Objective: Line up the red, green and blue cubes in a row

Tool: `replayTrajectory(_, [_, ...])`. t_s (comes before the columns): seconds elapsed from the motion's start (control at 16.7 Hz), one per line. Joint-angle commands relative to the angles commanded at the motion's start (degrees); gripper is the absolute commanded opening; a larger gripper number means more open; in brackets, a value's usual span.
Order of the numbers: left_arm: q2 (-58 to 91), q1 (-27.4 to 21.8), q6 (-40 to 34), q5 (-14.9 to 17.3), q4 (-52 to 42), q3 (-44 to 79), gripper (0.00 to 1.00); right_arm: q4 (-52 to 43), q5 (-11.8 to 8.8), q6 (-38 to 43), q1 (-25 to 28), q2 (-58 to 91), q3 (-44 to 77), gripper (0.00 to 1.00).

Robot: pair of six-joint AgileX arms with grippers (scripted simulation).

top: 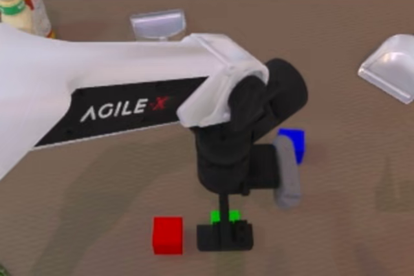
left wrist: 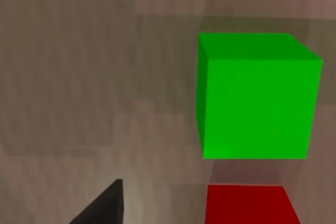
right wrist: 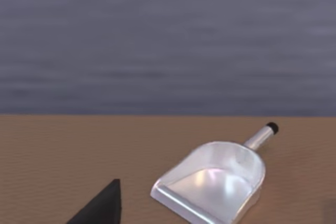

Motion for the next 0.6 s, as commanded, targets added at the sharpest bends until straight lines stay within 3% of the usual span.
replayTrajectory(0.6, [-3.9,1.6,-1.0,-0.2,0.0,-1.4,1.0,-2.3,-0.2,1.2,1.2,3.5,3.4,1.0])
